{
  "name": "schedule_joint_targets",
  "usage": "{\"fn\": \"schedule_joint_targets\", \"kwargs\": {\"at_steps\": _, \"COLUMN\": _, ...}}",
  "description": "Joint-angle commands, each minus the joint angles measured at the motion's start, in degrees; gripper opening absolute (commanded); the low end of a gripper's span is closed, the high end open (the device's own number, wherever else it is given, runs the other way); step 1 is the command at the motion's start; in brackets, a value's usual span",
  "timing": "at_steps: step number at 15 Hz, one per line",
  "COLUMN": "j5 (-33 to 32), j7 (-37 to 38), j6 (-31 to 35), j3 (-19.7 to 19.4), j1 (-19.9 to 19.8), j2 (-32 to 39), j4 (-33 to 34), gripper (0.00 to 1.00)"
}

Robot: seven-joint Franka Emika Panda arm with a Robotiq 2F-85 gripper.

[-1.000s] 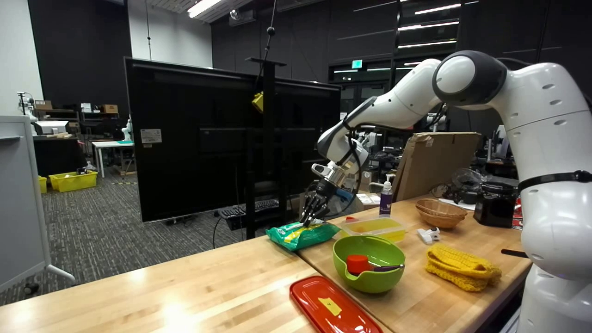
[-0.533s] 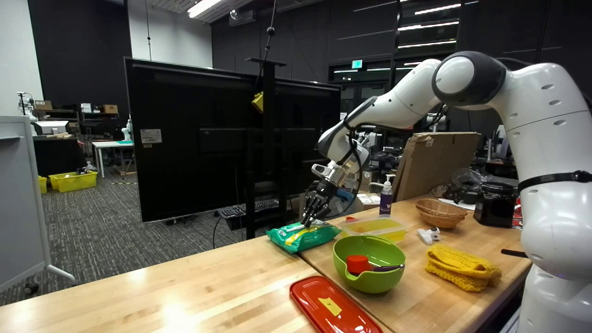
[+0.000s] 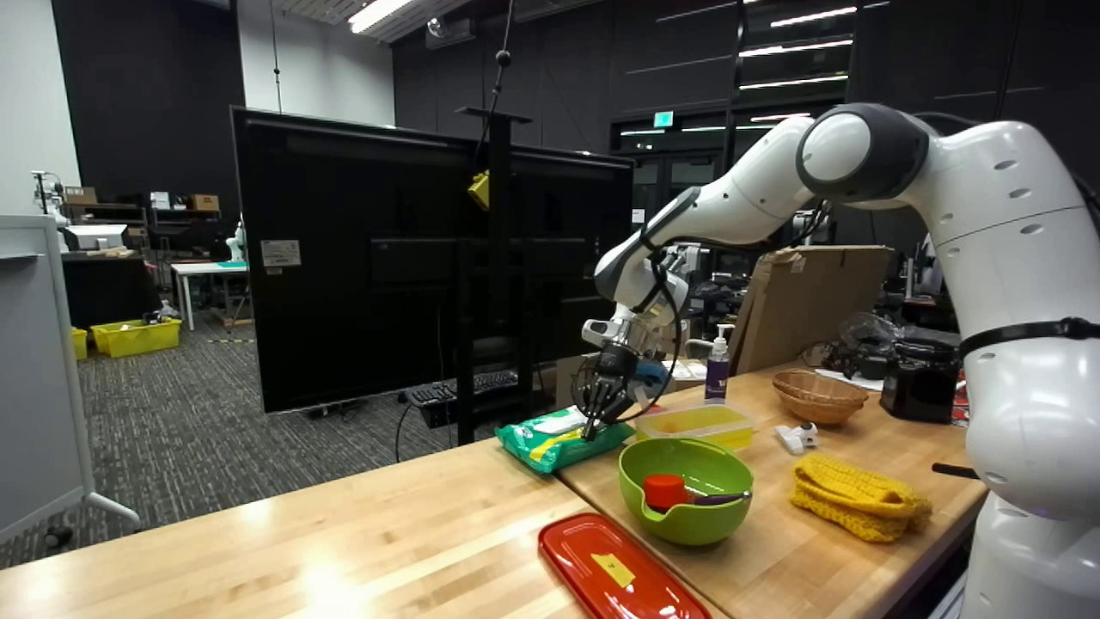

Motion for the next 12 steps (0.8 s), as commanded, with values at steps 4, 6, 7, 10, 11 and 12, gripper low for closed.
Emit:
{"fn": "schedule_joint_targets", "kwargs": {"at_steps": 4, "j5": -3.46, "j7": 3.33, "j6": -3.61, "j3": -0.15, "j1": -0.31, "j2": 0.27, "j4": 3.32, "gripper": 0.42}}
{"fn": "schedule_joint_targets", "kwargs": {"at_steps": 6, "j5": -4.02, "j7": 3.83, "j6": -3.82, "j3": -0.21, "j1": -0.4, "j2": -0.04, "j4": 3.75, "gripper": 0.56}}
{"fn": "schedule_joint_targets", "kwargs": {"at_steps": 7, "j5": -4.18, "j7": 4.03, "j6": -3.85, "j3": -0.22, "j1": -0.46, "j2": -0.17, "j4": 4.06, "gripper": 0.64}}
{"fn": "schedule_joint_targets", "kwargs": {"at_steps": 10, "j5": -4.33, "j7": 4.2, "j6": -3.41, "j3": -0.27, "j1": -0.58, "j2": -0.17, "j4": 5.19, "gripper": 0.84}}
{"fn": "schedule_joint_targets", "kwargs": {"at_steps": 11, "j5": -4.32, "j7": 4.24, "j6": -3.13, "j3": -0.29, "j1": -0.6, "j2": -0.1, "j4": 5.65, "gripper": 0.91}}
{"fn": "schedule_joint_targets", "kwargs": {"at_steps": 12, "j5": -4.17, "j7": 4.12, "j6": -2.93, "j3": -0.25, "j1": -0.68, "j2": 0.11, "j4": 6.25, "gripper": 0.97}}
